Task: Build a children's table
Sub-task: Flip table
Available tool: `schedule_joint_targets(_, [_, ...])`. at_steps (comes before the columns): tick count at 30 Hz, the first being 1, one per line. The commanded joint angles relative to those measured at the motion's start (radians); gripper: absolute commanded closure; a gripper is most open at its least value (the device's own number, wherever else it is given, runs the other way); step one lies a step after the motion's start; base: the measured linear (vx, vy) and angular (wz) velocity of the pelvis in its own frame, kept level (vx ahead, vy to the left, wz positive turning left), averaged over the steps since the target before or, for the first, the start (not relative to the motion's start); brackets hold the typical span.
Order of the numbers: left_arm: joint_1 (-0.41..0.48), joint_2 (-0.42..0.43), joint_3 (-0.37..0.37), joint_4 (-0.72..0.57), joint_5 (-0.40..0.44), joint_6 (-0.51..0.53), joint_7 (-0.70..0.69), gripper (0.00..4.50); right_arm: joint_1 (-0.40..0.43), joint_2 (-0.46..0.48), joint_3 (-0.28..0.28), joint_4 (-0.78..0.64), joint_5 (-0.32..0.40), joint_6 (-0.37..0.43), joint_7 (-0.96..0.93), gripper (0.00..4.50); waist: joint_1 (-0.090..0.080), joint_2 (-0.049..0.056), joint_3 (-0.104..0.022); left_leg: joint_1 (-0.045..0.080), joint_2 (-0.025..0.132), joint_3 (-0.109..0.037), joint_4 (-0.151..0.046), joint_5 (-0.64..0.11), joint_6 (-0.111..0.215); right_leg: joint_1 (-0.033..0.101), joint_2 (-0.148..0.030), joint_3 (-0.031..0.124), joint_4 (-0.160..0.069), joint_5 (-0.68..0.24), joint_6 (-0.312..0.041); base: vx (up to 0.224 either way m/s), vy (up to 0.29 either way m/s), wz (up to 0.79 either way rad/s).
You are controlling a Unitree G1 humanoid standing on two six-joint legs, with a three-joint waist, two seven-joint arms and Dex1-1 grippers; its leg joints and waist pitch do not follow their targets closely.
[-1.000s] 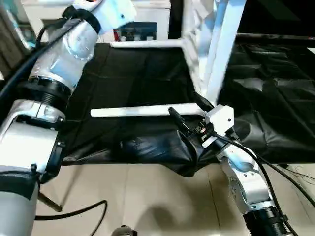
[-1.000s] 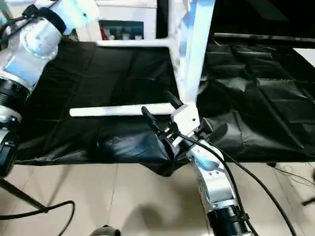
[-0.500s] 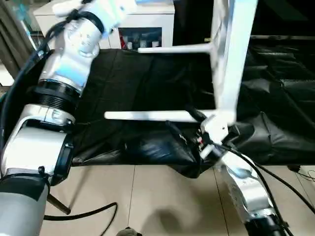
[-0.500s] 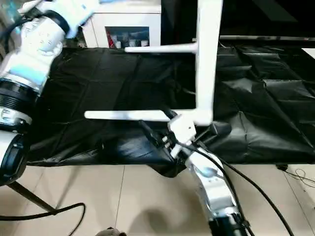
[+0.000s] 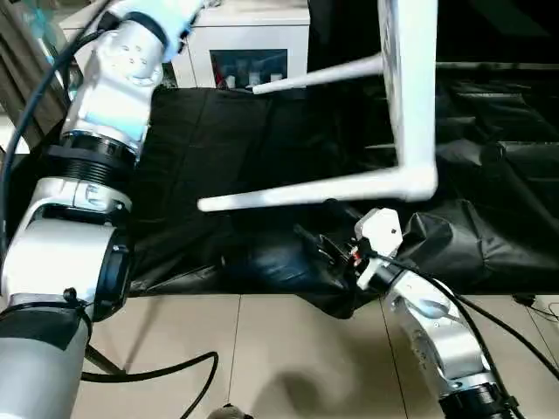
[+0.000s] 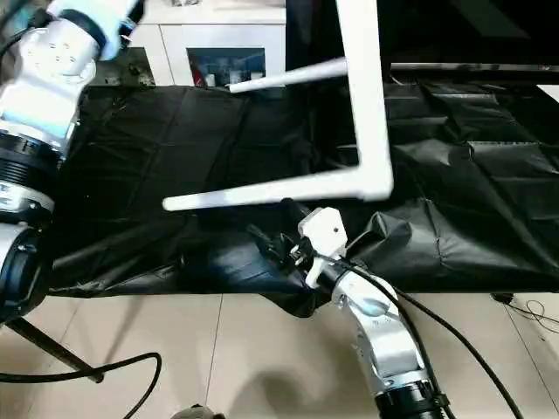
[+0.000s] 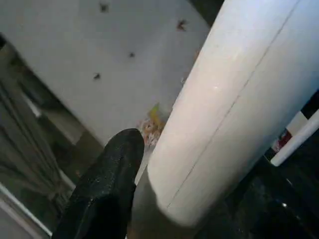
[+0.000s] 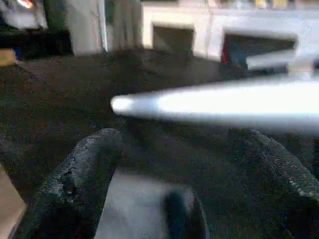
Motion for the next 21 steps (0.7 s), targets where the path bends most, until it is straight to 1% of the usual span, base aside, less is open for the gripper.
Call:
schedule_joint_targets(1, [0.036, -0.041, 0.107, 0.07, -0.145, 0.08, 0.012, 2.24, 0.021, 0.017, -0.043, 0.007, 0.057, 0.045, -0.027, 0.34, -0.007, -0.034, -0.061, 0.015, 0.041, -0.017, -0.075, -0.223, 0.035, 0.033, -0.057, 0.037, -0.086, -0.319, -0.162, 0.0, 0.0, 0.0])
schedule_joint_targets(2, [0.036, -0.04, 0.109, 0.072, -0.144, 0.08, 0.012, 2.24, 0.026, 0.026, -0.055, 0.011, 0.074, 0.053, -0.036, 0.12, -0.006, -0.033, -0.061, 0.014, 0.041, -0.018, -0.076, -0.225, 0.034, 0.033, -0.058, 0.037, -0.086, -0.324, -0.161, 0.0, 0.0, 0.0])
schedule_joint_targets(3, [0.033, -0.038, 0.112, 0.078, -0.145, 0.075, 0.009, 2.24, 0.024, 0.046, -0.08, 0.022, 0.102, 0.051, -0.055, 0.12, -0.007, -0.033, -0.062, 0.013, 0.041, -0.019, -0.077, -0.223, 0.033, 0.034, -0.057, 0.036, -0.086, -0.319, -0.16, 0.0, 0.0, 0.0])
schedule_joint_targets(6, [0.031, -0.037, 0.11, 0.081, -0.146, 0.07, 0.006, 2.24, 0.002, 0.077, -0.118, 0.036, 0.135, 0.044, -0.076, 0.0, -0.007, -0.031, -0.062, 0.016, 0.044, -0.02, -0.078, -0.229, 0.029, 0.03, -0.058, 0.037, -0.085, -0.306, -0.162, 0.0, 0.0, 0.0])
schedule_joint_targets(8, [0.03, -0.036, 0.11, 0.082, -0.149, 0.07, 0.004, 2.24, -0.041, 0.11, -0.16, 0.066, 0.181, 0.03, -0.088, 0.0, -0.008, -0.028, -0.062, 0.017, 0.045, -0.02, -0.08, -0.239, 0.025, 0.029, -0.059, 0.037, -0.085, -0.303, -0.166, 0.0, 0.0, 0.0])
schedule_joint_targets(9, [0.028, -0.036, 0.111, 0.084, -0.151, 0.07, 0.004, 2.25, -0.074, 0.127, -0.186, 0.091, 0.209, 0.023, -0.089, 0.0, -0.009, -0.029, -0.063, 0.019, 0.046, -0.021, -0.08, -0.244, 0.02, 0.028, -0.059, 0.038, -0.084, -0.298, -0.17, 0.0, 0.0, 0.0])
schedule_joint_targets(10, [0.026, -0.037, 0.113, 0.085, -0.15, 0.071, 0.004, 2.25, -0.111, 0.14, -0.21, 0.121, 0.231, 0.017, -0.093, 0.0, -0.011, -0.027, -0.064, 0.018, 0.046, -0.02, -0.081, -0.244, 0.021, 0.028, -0.061, 0.037, -0.082, -0.284, -0.178, 0.0, 0.0, 0.0])
schedule_joint_targets(11, [0.025, -0.037, 0.114, 0.087, -0.149, 0.071, 0.004, 2.25, -0.124, 0.142, -0.217, 0.132, 0.236, 0.016, -0.094, 0.0, -0.01, -0.02, -0.064, 0.019, 0.047, -0.023, -0.081, -0.248, 0.017, 0.028, -0.063, 0.037, -0.081, -0.285, -0.181, 0.0, 0.0, 0.0])
schedule_joint_targets(12, [0.022, -0.036, 0.115, 0.091, -0.147, 0.07, 0.003, 2.25, -0.179, 0.149, -0.242, 0.193, 0.248, 0.0, -0.103, 0.0, -0.01, -0.021, -0.063, 0.02, 0.047, -0.021, -0.081, -0.251, 0.011, 0.027, -0.06, 0.036, -0.083, -0.281, -0.179, 0.0, 0.0, 0.0])
schedule_joint_targets(13, [0.022, -0.036, 0.115, 0.091, -0.147, 0.07, 0.003, 2.25, -0.179, 0.149, -0.242, 0.193, 0.248, 0.0, -0.103, 0.0, -0.012, -0.022, -0.064, 0.022, 0.047, -0.02, -0.081, -0.249, 0.007, 0.027, -0.06, 0.037, -0.081, -0.273, -0.182, 0.0, 0.0, 0.0])
schedule_joint_targets(14, [0.02, -0.035, 0.114, 0.094, -0.147, 0.069, 0.003, 2.25, -0.206, 0.152, -0.254, 0.224, 0.254, -0.005, -0.109, 0.0, -0.01, -0.022, -0.064, 0.021, 0.047, -0.019, -0.08, -0.239, 0.007, 0.029, -0.059, 0.037, -0.08, -0.261, -0.182, 0.0, 0.0, 0.0])
schedule_joint_targets(15, [0.017, -0.033, 0.113, 0.101, -0.148, 0.066, 0.003, 2.25, -0.307, 0.159, -0.29, 0.342, 0.281, -0.024, -0.09, 0.0, -0.01, -0.021, -0.068, 0.019, 0.046, -0.019, -0.079, -0.221, 0.01, 0.032, -0.062, 0.036, -0.074, -0.226, -0.193, 0.0, 0.0, 0.0])
schedule_joint_targets(16, [0.017, -0.032, 0.112, 0.102, -0.149, 0.065, 0.003, 2.25, -0.355, 0.16, -0.302, 0.401, 0.286, -0.034, -0.081, 0.0, -0.016, -0.021, -0.069, 0.013, 0.044, -0.021, -0.079, -0.209, 0.008, 0.037, -0.062, 0.035, -0.07, -0.214, -0.201, 0.0, 0.0, 0.0])
schedule_joint_targets(17, [0.017, -0.032, 0.112, 0.102, -0.149, 0.065, 0.003, 2.25, -0.355, 0.16, -0.302, 0.401, 0.286, -0.034, -0.081, 0.0, -0.014, -0.019, -0.071, 0.015, 0.044, -0.02, -0.078, -0.206, 0.008, 0.037, -0.063, 0.033, -0.07, -0.211, -0.209, 0.0, 0.0, 0.0])
schedule_joint_targets(18, [0.019, -0.031, 0.11, 0.1, -0.148, 0.066, 0.002, 2.25, -0.427, 0.16, -0.323, 0.498, 0.29, -0.037, -0.082, 0.0, -0.011, -0.02, -0.07, 0.019, 0.045, -0.015, -0.073, -0.194, 0.011, 0.031, -0.061, 0.035, -0.07, -0.188, -0.216, 0.0, 0.0, 0.0])
schedule_joint_targets(19, [0.02, -0.031, 0.11, 0.098, -0.148, 0.067, 0.001, 2.25, -0.456, 0.161, -0.334, 0.54, 0.292, -0.035, -0.087, 0.0, -0.015, -0.019, -0.071, 0.013, 0.044, -0.017, -0.073, -0.168, 0.018, 0.038, -0.061, 0.034, -0.064, -0.156, -0.227, 0.0, 0.0, 0.0])
schedule_joint_targets(20, [0.021, -0.032, 0.11, 0.096, -0.147, 0.069, 0.001, 2.25, -0.481, 0.159, -0.341, 0.576, 0.291, -0.033, -0.097, 0.0, -0.013, -0.023, -0.072, 0.016, 0.045, -0.015, -0.072, -0.16, 0.021, 0.037, -0.06, 0.033, -0.064, -0.145, -0.232, 0.0, 0.0, 0.0])
schedule_joint_targets(21, [0.021, -0.032, 0.109, 0.095, -0.147, 0.07, 0.0, 2.25, -0.498, 0.157, -0.345, 0.602, 0.291, -0.035, -0.102, 0.0, -0.013, -0.021, -0.071, 0.016, 0.045, -0.014, -0.071, -0.153, 0.025, 0.038, -0.061, 0.033, -0.062, -0.138, -0.24, 0.0, 0.0, 0.0])
